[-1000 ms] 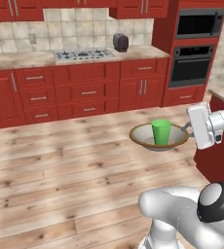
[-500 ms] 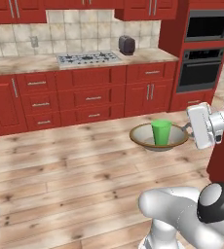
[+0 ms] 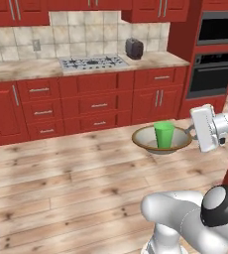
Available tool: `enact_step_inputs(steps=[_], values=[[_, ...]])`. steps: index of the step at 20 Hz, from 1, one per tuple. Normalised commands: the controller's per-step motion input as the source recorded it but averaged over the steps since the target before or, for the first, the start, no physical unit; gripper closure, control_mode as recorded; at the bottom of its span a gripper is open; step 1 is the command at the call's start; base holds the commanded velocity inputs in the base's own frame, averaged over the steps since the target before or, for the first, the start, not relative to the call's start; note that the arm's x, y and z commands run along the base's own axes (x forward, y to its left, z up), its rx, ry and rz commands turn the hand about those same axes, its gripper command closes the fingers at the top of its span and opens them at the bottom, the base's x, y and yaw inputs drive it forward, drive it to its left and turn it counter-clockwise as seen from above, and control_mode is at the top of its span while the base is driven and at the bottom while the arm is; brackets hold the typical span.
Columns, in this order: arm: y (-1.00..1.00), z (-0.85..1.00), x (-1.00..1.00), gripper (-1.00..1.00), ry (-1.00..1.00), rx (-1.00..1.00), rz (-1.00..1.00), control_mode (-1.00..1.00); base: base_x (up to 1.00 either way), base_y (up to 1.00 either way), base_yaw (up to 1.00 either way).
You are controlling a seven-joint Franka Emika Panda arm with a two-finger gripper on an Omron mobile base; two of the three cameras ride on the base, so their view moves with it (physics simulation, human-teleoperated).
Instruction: Place the cup inside the bowl on the dining table and move the bowl to any counter.
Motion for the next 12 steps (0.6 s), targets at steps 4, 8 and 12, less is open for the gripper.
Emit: enact_step_inputs(steps=[4,8,12], values=[[0.00,0.00,0.00,1.00,0.00,0.00,0.00,1.00,0.52,0.32,0.00],[0.00,0.00,0.00,1.00,0.00,0.00,0.00,1.00,0.57,0.28,0.00],[0.00,0.00,0.00,1.00,0.00,0.00,0.00,1.00,0.58,0.26,0.00]])
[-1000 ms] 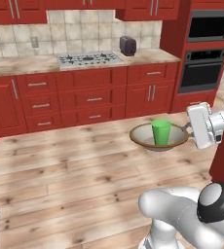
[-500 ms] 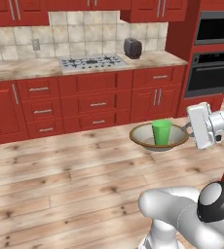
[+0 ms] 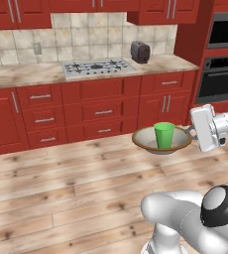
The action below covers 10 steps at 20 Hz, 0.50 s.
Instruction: Place the cup inside the bowl on the dining table and move the bowl to any counter.
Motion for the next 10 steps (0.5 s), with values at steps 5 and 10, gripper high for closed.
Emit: enact_step_inputs(steps=[5,10], values=[[0.00,0.00,0.00,1.00,0.00,0.00,0.00,1.00,0.58,0.27,0.00],[0.00,0.00,0.00,1.00,0.00,0.00,0.00,1.00,0.60,0.31,0.00]])
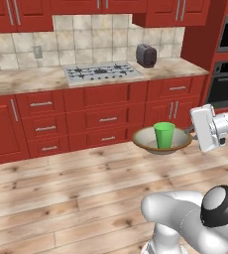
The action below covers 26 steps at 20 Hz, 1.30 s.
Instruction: Place the cup inside the bowl on the dining table and move the bowl to any counter.
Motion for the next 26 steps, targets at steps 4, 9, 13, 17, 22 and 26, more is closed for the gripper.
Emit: enact_step_inputs(steps=[4,9,13,17,22,26], values=[[0.00,0.00,0.00,1.00,0.00,0.00,0.00,1.00,0.63,0.26,0.00],[0.00,0.00,0.00,1.00,0.00,0.00,0.00,1.00,0.68,0.18,0.00],[0.00,0.00,0.00,1.00,0.00,0.00,0.00,1.00,0.77,0.11,0.00],[0.00,0.00,0.00,1.00,0.00,0.00,0.00,1.00,0.77,0.10,0.00],[0.00,0.00,0.00,1.00,0.00,0.00,0.00,1.00,0.75,0.11,0.00],[0.00,0.00,0.00,1.00,0.00,0.00,0.00,1.00,0.73,0.11,0.00]])
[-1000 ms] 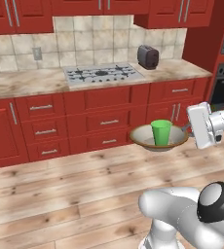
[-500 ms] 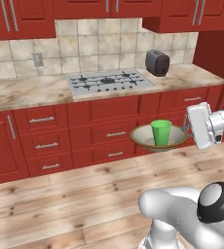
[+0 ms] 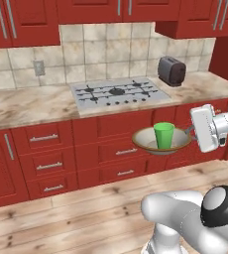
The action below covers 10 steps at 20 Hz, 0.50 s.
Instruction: Place the cup inside the bowl on the dining table and move the bowl to any counter.
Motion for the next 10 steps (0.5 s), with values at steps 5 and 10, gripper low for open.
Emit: enact_step_inputs(steps=[5,10], values=[[0.00,0.00,0.00,1.00,0.00,0.00,0.00,1.00,0.71,0.12,0.00],[0.00,0.00,0.00,1.00,0.00,0.00,0.00,1.00,0.71,0.15,0.00]])
